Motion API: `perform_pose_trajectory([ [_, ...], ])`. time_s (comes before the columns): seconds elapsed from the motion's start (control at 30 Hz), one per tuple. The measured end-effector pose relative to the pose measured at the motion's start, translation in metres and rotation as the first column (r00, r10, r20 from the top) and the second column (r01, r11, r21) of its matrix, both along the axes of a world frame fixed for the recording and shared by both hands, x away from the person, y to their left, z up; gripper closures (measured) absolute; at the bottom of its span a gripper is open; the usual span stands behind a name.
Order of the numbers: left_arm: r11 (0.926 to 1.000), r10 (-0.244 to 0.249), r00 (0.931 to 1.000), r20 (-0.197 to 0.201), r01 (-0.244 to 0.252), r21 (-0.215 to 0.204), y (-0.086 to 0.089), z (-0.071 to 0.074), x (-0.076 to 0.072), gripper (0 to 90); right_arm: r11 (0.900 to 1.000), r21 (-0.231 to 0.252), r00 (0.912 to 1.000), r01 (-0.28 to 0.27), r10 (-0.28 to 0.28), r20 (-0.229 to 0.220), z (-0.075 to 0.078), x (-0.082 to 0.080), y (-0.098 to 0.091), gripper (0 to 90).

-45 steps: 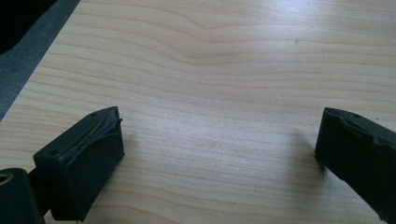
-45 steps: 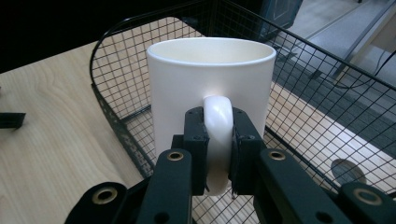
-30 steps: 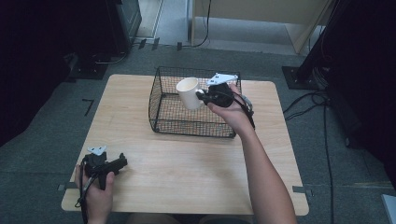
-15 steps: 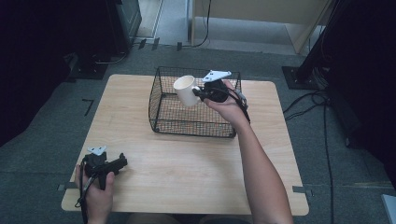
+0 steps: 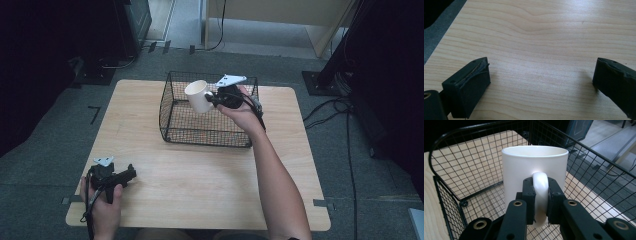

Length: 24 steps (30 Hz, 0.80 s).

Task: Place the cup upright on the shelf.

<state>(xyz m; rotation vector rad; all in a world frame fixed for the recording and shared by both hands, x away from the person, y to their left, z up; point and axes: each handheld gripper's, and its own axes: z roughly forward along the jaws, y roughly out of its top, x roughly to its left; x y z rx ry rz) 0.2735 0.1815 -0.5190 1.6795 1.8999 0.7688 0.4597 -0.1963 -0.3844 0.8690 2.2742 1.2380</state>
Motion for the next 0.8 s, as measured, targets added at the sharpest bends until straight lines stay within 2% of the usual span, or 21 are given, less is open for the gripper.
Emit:
perform_pose_trajectory([
  [0.17,1.0000,0.000,1.0000,0.001,0.000,0.000,0.000,0.000,0.000,1.3,0.9997,-0.024,1.0000,0.003,-0.003,-0.008,-0.006,0.009,0.003,80.4],
  [0.37,1.0000,0.000,1.0000,0.000,0.000,0.000,0.000,0.000,0.000,1.3,0.9995,-0.029,0.9997,-0.015,0.015,-0.021,-0.013,0.018,0.006,80.4],
  [0.8,1.0000,-0.001,1.0000,-0.001,0.001,0.000,0.000,0.000,0.000,1.3,0.9984,-0.055,0.9971,-0.015,0.010,-0.076,-0.036,0.032,0.006,80.4],
])
